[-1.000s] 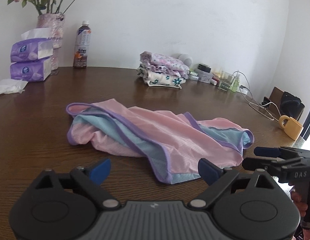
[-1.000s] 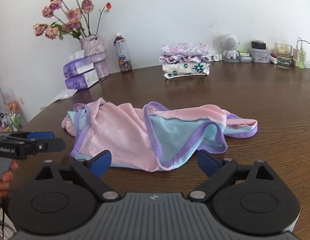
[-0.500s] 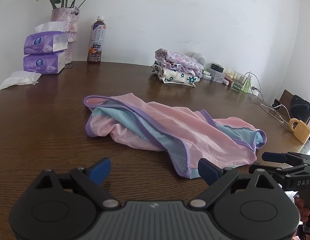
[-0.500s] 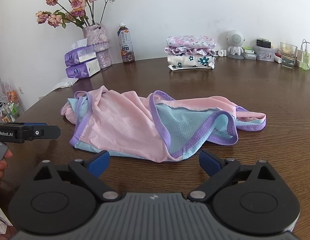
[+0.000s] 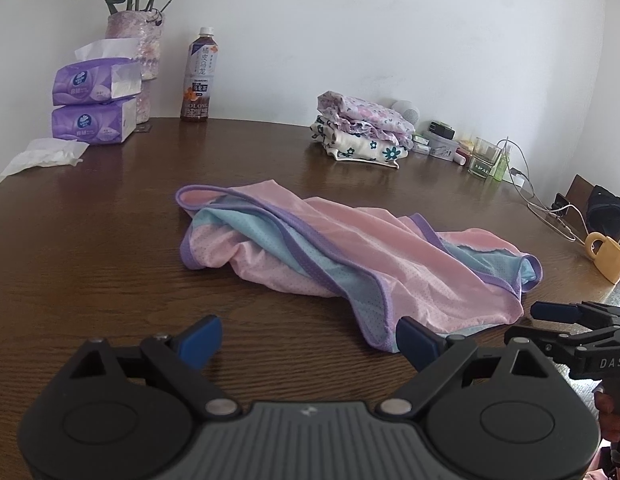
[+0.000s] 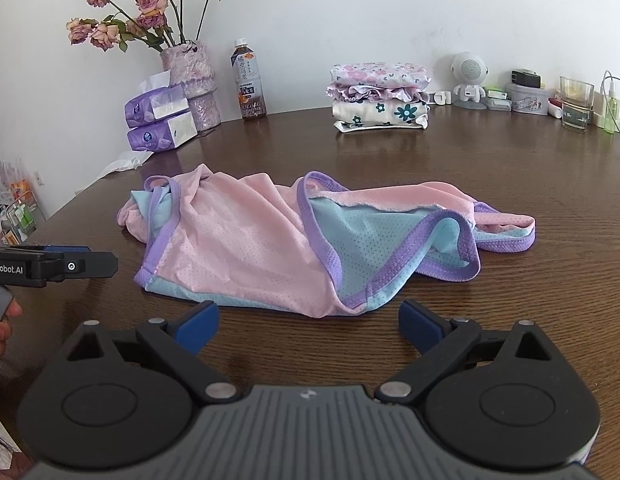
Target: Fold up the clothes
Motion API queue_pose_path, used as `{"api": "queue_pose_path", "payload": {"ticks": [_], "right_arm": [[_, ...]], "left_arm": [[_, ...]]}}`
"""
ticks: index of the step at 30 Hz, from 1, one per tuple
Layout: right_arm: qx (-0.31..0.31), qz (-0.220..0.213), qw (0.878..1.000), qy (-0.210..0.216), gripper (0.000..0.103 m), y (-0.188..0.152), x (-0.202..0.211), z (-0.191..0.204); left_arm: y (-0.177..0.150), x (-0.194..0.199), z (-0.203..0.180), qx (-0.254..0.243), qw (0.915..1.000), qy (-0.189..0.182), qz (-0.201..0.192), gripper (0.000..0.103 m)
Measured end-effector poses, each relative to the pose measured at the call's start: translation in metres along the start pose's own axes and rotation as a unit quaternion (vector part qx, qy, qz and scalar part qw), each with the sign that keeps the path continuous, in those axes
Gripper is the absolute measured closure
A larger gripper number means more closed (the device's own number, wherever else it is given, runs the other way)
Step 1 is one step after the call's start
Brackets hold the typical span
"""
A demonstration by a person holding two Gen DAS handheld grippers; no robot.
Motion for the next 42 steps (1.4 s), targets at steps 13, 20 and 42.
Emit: {"api": "queue_pose_path", "payload": {"ticks": [13, 20, 42], "right_arm": [[0.036, -0.036, 0.999, 0.02, 0.018, 0.031, -0.008, 0.006], [0.045, 0.0, 0.997, 0.056, 0.065, 0.027, -0.03, 0.017], [0.031, 0.016, 0.999, 0.041, 0.065, 0.016, -0.035, 0.01]], "left_arm": [[0.02, 0.004, 0.024, -0.015, 0.9986, 0.048, -0.017, 0.011], [0.047, -0.015, 0.028, -0.051, 0.9971, 0.05, -0.025, 0.017], [0.069, -0.121, 0.097, -0.061, 0.9891, 0.131, 0.033, 0.056]]}}
Point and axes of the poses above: each gripper's, at about its wrist camera, not at the fingertips, and x roughly against the way its jaws point, z to its left, y to its top, the point moved 9 cm from there along -x, roughly the way its jaws point, and after that the axes turned 12 degrees about -z, right-handed, at the moved point
